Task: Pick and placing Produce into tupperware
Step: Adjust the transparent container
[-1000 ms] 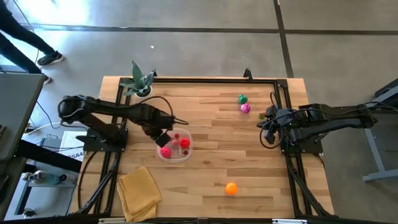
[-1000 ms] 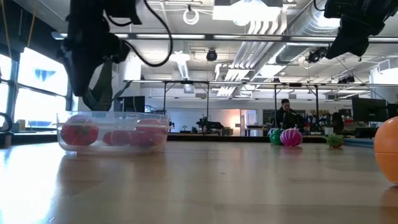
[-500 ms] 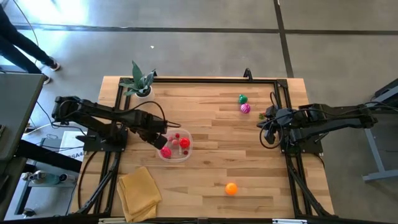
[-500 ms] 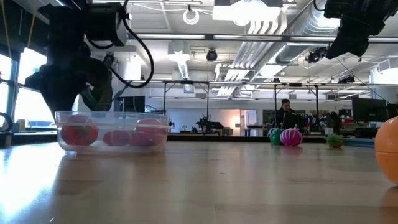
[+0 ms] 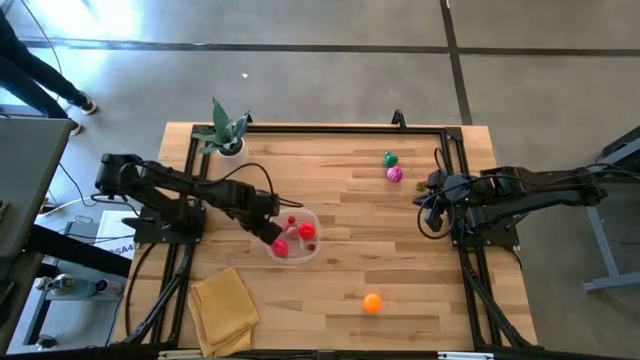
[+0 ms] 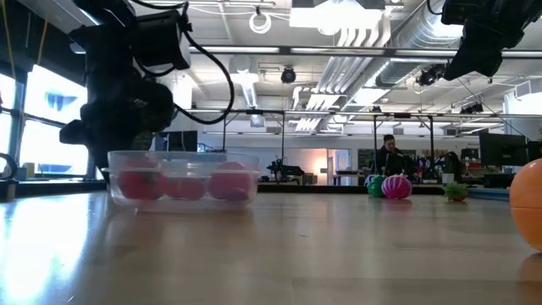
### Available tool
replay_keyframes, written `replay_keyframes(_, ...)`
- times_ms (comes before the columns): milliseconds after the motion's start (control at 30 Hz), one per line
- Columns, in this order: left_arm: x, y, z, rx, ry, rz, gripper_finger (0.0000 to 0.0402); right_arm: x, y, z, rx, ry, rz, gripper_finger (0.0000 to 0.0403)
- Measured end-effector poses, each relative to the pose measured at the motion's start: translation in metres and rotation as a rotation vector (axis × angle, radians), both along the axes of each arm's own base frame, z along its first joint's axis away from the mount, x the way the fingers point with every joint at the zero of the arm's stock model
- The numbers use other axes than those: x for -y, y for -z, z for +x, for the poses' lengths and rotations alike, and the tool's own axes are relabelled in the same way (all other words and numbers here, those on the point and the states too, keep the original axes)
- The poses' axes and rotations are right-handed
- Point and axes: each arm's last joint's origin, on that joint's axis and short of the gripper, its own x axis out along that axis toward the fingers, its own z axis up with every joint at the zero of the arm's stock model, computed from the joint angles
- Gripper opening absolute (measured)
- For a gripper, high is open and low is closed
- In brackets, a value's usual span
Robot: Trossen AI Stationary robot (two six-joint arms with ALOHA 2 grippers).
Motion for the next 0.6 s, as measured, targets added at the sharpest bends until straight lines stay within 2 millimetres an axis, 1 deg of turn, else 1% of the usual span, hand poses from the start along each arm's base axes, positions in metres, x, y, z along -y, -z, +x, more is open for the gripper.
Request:
replay_keyframes(200,-0.001,0.008,0.015,0.053,0.041,0.003,0.0026,0.000,0.000,0.000,0.000,0.000,0.000,0.0000)
replay_keyframes(600,-0.007,0.001,0.055,0.088,0.128,0.049,0.0026,0.000,0.000,0.000,0.000,0.000,0.000,0.0000)
